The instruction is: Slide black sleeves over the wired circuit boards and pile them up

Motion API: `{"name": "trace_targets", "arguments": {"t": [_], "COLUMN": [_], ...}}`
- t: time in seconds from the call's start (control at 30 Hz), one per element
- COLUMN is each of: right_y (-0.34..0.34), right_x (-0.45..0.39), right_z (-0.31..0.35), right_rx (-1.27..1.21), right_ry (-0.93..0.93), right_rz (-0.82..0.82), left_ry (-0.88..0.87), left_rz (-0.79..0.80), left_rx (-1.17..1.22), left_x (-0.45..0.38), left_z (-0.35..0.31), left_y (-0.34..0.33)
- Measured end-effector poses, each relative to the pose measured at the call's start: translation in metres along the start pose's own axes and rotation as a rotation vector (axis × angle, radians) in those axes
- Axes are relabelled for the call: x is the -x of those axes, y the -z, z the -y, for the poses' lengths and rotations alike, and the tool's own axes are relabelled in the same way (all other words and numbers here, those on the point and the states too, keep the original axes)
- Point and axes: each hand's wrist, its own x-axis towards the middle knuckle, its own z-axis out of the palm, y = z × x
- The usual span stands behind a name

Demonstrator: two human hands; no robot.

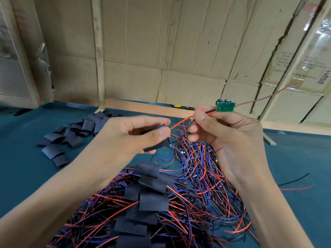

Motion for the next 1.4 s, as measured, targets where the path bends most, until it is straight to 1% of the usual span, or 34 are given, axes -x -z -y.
{"name": "trace_targets", "arguments": {"t": [0.03,0.07,0.17,0.3,0.37,0.47,0.57,0.67,0.77,0.83,0.9,1.07,1.13,1.2,1.4], "right_y": [0.000,0.001,0.003,0.006,0.006,0.006,0.003,0.000,0.000,-0.001,-0.001,0.001,0.000,-0.002,-0.008], "right_x": [0.000,0.000,-0.002,-0.002,-0.002,-0.001,0.000,0.001,0.001,0.001,0.001,0.002,0.003,0.005,0.007], "right_z": [0.000,0.000,0.000,0.001,0.001,-0.001,-0.002,-0.002,-0.002,-0.002,-0.001,0.003,0.005,0.005,0.005], "right_rx": [-0.002,-0.004,-0.003,0.007,0.016,0.059,0.089,0.101,0.077,0.092,0.100,0.081,0.098,0.101,0.166], "right_ry": [0.001,0.000,-0.011,-0.009,0.001,0.028,0.082,0.148,0.117,0.098,0.087,0.000,0.000,0.020,0.090], "right_rz": [-0.009,-0.021,-0.040,-0.039,-0.028,-0.019,-0.018,-0.070,-0.098,-0.086,-0.035,0.210,0.263,0.252,0.149], "left_ry": [-0.044,-0.081,-0.133,-0.299,-0.363,-0.386,-0.398,-0.388,-0.379,-0.387,-0.380,-0.368,-0.375,-0.381,-0.376], "left_rz": [0.017,0.049,0.156,0.064,0.081,0.090,0.085,0.129,0.135,0.125,0.131,0.148,0.156,0.171,0.254], "left_rx": [-0.164,-0.275,-0.403,-0.788,-0.914,-1.058,-1.065,-1.013,-0.901,-0.867,-0.864,-0.819,-0.806,-0.794,-0.783], "left_x": [0.001,0.001,0.003,0.006,0.008,0.008,0.010,0.010,0.008,0.009,0.009,0.008,0.009,0.009,0.010], "left_z": [0.000,0.000,0.001,0.000,-0.004,-0.006,-0.006,-0.007,-0.006,-0.007,-0.007,-0.007,-0.008,-0.008,-0.009], "left_y": [0.000,0.000,0.000,0.002,0.003,0.004,0.004,0.006,0.008,0.009,0.009,0.009,0.009,0.010,0.010]}}
